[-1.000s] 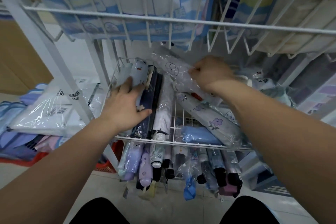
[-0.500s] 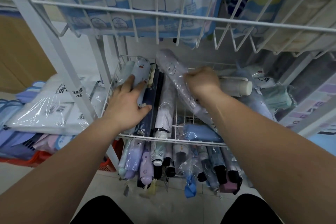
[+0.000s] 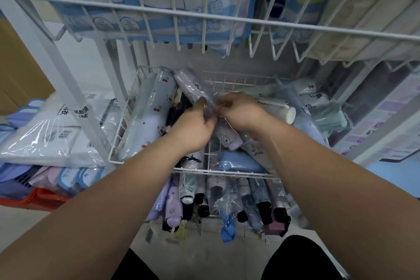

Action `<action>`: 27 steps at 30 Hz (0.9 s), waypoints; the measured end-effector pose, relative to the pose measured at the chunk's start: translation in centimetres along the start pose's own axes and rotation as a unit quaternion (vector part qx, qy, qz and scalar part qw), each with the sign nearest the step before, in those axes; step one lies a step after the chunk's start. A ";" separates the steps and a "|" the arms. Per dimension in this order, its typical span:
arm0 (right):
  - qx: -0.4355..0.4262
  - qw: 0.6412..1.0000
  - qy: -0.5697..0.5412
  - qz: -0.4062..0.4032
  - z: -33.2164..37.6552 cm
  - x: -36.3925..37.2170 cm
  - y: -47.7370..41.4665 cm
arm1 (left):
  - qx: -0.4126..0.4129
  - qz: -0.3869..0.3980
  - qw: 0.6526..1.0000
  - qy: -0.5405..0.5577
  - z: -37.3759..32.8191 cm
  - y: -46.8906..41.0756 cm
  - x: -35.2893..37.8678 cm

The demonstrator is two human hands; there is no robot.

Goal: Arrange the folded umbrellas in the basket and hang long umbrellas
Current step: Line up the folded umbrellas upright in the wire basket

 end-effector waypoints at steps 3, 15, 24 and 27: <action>-0.023 0.999 0.032 0.009 0.3 -3.2 0.6 | -0.028 -0.025 0.994 0.106 -0.2 -0.9 2.1; -0.069 0.951 0.293 0.071 -5.9 -8.7 3.1 | -0.077 -0.166 0.963 0.198 0.2 -1.0 4.7; -0.067 0.955 0.288 0.014 -5.6 -9.6 1.7 | -0.037 -0.149 0.961 0.230 -0.2 -0.4 1.4; -0.065 0.957 0.281 0.014 -5.1 -9.6 1.8 | -0.025 -0.152 0.965 0.212 -1.0 -0.2 0.2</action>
Point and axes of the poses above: each hand's wrist, its own y-axis away from the middle knuckle, its own x-axis out of the palm, z = x × y, the point moved 10 cm from there along -y, towards the middle knuckle, and after that the axes turned 7 degrees about x, right-handed, at the moved point
